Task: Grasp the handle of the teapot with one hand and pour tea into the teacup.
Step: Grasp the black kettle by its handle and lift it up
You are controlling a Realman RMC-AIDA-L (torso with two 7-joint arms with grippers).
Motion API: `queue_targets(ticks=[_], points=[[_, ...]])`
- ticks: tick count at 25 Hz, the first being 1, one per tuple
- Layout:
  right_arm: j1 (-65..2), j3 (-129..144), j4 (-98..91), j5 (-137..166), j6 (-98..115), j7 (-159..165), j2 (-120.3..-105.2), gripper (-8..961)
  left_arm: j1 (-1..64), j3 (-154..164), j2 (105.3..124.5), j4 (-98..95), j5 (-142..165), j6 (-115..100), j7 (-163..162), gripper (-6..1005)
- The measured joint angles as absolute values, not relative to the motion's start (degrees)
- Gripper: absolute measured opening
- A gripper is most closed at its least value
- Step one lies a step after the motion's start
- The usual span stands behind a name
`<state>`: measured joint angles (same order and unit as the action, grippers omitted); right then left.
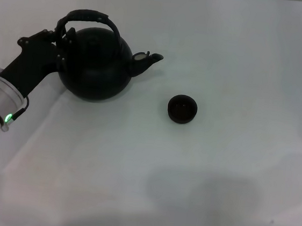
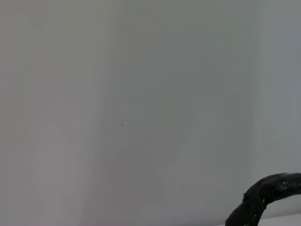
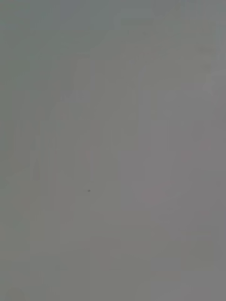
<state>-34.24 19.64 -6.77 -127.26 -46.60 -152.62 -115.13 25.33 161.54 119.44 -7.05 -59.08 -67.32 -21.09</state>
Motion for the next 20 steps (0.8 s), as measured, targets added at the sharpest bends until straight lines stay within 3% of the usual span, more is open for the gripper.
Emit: queue_targets(ticks=[3,6,20], points=[[-34.1,19.7,-6.8,-127.2,-46.6,-152.6,-115.13,829,25.3,161.5,119.44,-7.2,-59.1,-67.3,-21.2,390],[-33.8,19.7,-6.8,-127.2,-46.5,-152.6,-115.14,829,25.3,161.5,119.44,-7.5,-59.1,-67.3,-21.3,151],[-33.1,19.6,-6.6,-127.2,-46.6,-152.5,-115.25,829,27.7,161.5,118.65,-4.5,-61.5,-70.5,-21.5,128]])
